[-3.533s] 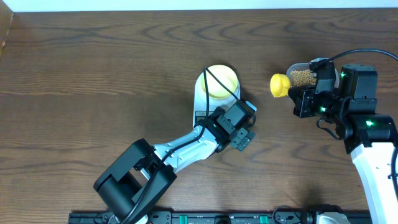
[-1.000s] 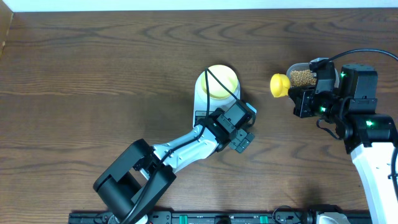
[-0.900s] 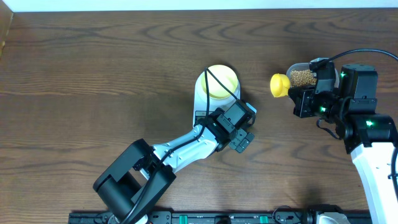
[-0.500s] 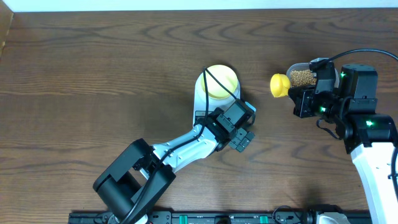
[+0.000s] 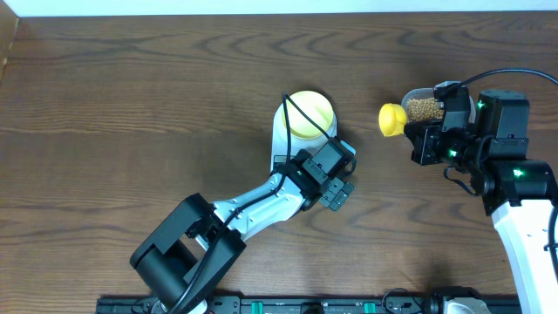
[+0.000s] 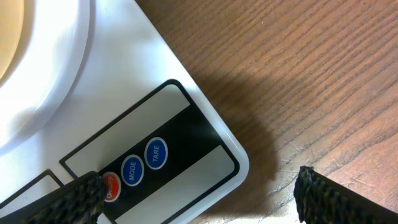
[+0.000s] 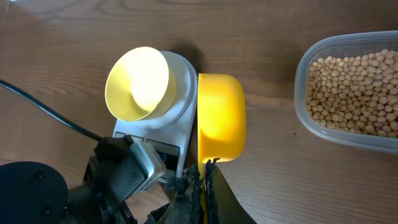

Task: Scoop item into bowl and weigh 50g on scale
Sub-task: 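Pull the left gripper back left of the scale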

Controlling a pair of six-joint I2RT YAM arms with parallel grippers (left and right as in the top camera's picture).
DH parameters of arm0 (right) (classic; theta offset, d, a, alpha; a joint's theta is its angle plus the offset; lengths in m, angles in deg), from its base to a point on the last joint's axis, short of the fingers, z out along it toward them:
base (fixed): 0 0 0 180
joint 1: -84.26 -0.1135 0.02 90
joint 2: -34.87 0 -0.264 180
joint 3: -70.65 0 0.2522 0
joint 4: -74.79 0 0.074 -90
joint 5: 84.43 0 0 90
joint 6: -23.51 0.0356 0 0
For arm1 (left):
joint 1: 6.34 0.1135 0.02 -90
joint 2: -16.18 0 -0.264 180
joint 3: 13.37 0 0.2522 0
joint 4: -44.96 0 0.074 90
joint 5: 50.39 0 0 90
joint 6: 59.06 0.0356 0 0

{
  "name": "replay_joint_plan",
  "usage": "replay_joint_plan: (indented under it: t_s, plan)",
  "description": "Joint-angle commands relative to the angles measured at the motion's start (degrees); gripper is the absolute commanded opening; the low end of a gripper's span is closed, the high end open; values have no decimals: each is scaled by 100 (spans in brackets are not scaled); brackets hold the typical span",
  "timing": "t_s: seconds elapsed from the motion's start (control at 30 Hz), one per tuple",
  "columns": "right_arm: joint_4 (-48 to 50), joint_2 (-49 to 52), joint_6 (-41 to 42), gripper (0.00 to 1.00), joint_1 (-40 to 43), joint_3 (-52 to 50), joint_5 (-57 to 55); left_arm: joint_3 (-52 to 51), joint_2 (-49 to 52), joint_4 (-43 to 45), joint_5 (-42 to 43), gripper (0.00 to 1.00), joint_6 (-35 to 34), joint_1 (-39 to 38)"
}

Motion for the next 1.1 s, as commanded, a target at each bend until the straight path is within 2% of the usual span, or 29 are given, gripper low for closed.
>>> replay_joint_plan:
  t_s: [0.0,0.23,0.47,0.63,0.83,0.93,1.07]
  plan:
    - [-4,-76,-79,1,33,37,-9,-85,271,-125,17,98,-179,66]
    - [2,-76,-76,1,35,37,-9,-22,42,-160,284,98,-177,57]
    - [66,-107,-76,1,35,37,-4,-17,-1600,-896,361,98,-179,57]
    - [42,-190,-76,1,35,37,-4,-17,-2918,-2044,352,98,-177,57]
    - [28,-212,-76,1,35,37,17,-17,-4109,-3001,-590,98,-175,57]
    - [-2,-212,-79,1,35,37,15,-17,-4319,-3067,-1156,98,-175,57]
    - [-7,-212,-188,1,35,37,13,-17,-4301,-3038,-1237,98,-177,57]
